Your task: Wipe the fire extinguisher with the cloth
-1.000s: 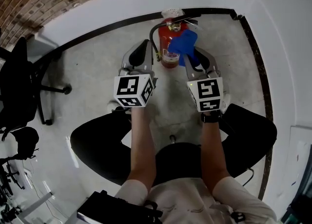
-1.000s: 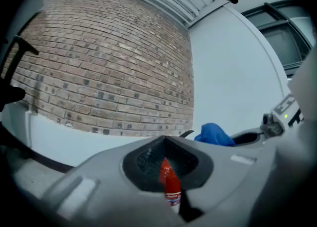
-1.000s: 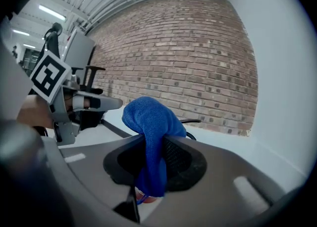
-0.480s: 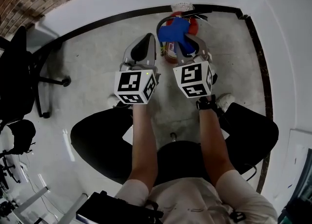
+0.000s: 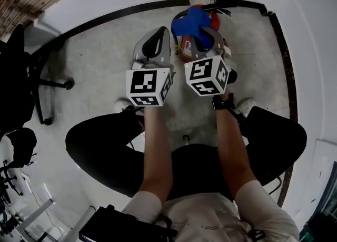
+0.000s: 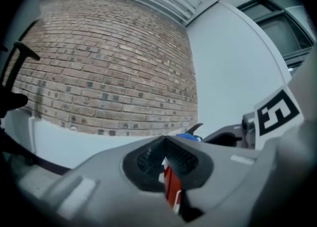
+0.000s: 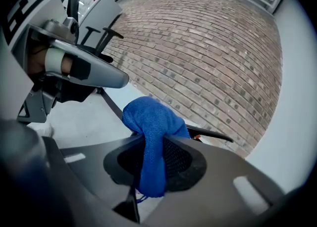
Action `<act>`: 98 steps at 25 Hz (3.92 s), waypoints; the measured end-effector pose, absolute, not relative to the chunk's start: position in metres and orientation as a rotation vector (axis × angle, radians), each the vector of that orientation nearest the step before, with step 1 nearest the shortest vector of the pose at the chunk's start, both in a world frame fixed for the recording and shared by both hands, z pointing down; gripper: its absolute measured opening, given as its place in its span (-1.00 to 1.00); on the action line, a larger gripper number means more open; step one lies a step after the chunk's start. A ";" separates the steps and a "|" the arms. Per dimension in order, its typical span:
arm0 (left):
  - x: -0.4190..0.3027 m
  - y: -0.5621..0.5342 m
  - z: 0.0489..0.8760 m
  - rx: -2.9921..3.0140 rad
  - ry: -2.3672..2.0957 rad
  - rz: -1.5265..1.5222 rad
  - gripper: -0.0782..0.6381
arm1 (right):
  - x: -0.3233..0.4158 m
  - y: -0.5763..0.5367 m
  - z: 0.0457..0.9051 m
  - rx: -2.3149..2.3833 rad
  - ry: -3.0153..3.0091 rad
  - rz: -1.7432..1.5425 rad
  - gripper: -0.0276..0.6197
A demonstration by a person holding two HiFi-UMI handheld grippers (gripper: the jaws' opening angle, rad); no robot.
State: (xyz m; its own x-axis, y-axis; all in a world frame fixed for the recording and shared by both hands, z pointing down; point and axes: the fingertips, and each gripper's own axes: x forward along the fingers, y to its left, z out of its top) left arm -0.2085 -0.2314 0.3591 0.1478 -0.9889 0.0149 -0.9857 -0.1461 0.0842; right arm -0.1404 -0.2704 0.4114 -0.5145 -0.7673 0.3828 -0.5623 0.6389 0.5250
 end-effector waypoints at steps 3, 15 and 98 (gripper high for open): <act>-0.210 -0.236 0.366 2.317 -1.982 -0.076 -0.78 | -0.140 -0.266 0.423 1.054 -2.269 -0.410 -0.64; -0.220 -0.260 0.377 2.274 -1.940 -0.125 -0.78 | -0.111 -0.254 0.539 0.993 -2.106 -0.233 -0.64; -0.216 -0.269 0.477 2.215 -1.875 0.068 -0.78 | -0.074 -0.265 0.747 0.797 -2.160 0.164 -0.65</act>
